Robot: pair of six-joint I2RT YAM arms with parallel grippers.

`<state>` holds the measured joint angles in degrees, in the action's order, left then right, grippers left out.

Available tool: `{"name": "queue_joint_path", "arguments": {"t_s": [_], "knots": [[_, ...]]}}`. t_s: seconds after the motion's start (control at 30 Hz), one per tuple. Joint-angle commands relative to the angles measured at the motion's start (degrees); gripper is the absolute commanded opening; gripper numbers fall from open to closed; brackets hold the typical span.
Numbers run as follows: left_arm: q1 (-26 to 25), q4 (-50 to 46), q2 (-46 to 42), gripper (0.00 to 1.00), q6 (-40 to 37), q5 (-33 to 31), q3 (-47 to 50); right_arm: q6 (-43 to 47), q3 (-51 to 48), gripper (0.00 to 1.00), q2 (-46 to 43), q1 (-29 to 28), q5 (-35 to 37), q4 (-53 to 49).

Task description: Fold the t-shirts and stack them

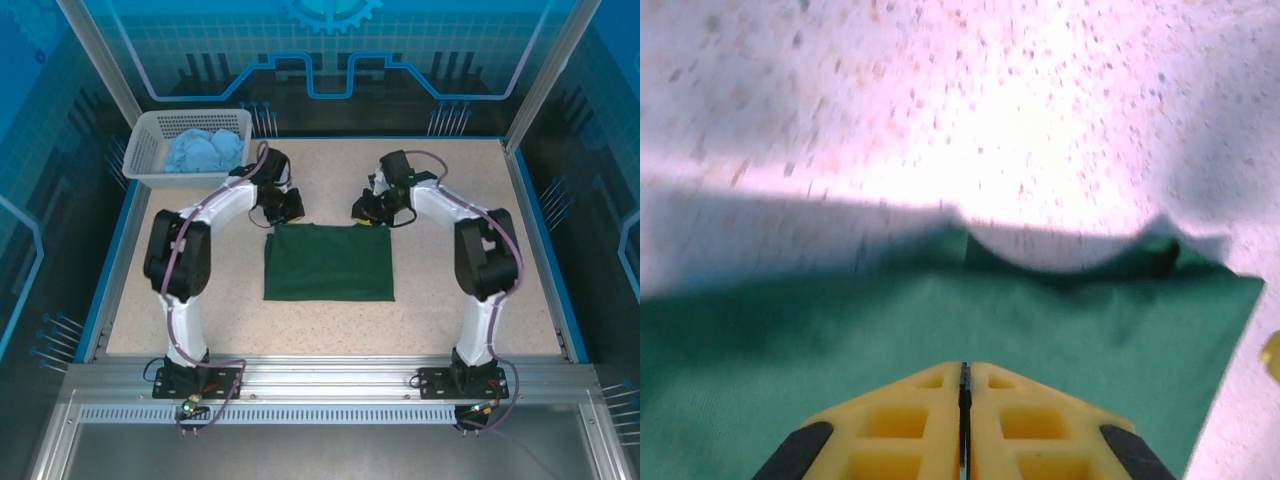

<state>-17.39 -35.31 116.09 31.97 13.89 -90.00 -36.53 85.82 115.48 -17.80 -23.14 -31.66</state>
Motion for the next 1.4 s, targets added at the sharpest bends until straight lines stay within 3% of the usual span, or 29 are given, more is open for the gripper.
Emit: {"name": "queue_joint_path", "arguments": {"t_s": [0.0, 0.27, 0.47, 0.6, 0.8, 0.9, 0.97, 1.1, 1.37], "knots": [[0.6, -2.9, 5.1, 0.1, -2.4, 0.1, -3.9, 1.8, 4.5, 0.17, 6.0, 1.3, 1.6, -7.8], [4.3, 0.3, 4.8, 0.15, -0.1, -4.7, 6.3, 1.5, 4.4, 0.19, 9.9, 6.0, 2.4, -7.4], [8.0, 1.0, 1.2, 0.24, -0.6, -5.9, 8.9, 1.7, 5.5, 0.29, 8.0, 10.0, 1.6, -7.4], [8.6, 0.2, -2.4, 0.39, -0.9, -4.6, 6.4, 1.0, 3.7, 0.4, 3.0, 12.1, -0.2, -5.1], [8.4, -2.1, -9.7, 0.8, 0.1, -0.5, 2.5, 3.1, -5.2, 0.71, -9.0, 8.8, 1.0, -4.2], [8.4, -2.7, -15.1, 0.99, -0.2, -1.0, 3.6, 7.5, -8.2, 0.78, -11.2, 5.3, 2.7, -6.2], [8.5, -3.0, -19.2, 0.99, -0.3, -1.6, 5.7, 10.1, -8.2, 0.81, -10.0, 2.7, 5.0, -8.3], [8.5, -2.7, -27.6, 0.99, 1.6, -5.3, 13.2, 13.1, -4.9, 0.81, -5.1, -1.7, 12.4, -11.8], [8.5, -2.7, -43.7, 0.99, 11.5, -13.8, 33.4, 13.2, -0.1, 0.61, 3.4, -8.1, 16.6, -13.2]]}}
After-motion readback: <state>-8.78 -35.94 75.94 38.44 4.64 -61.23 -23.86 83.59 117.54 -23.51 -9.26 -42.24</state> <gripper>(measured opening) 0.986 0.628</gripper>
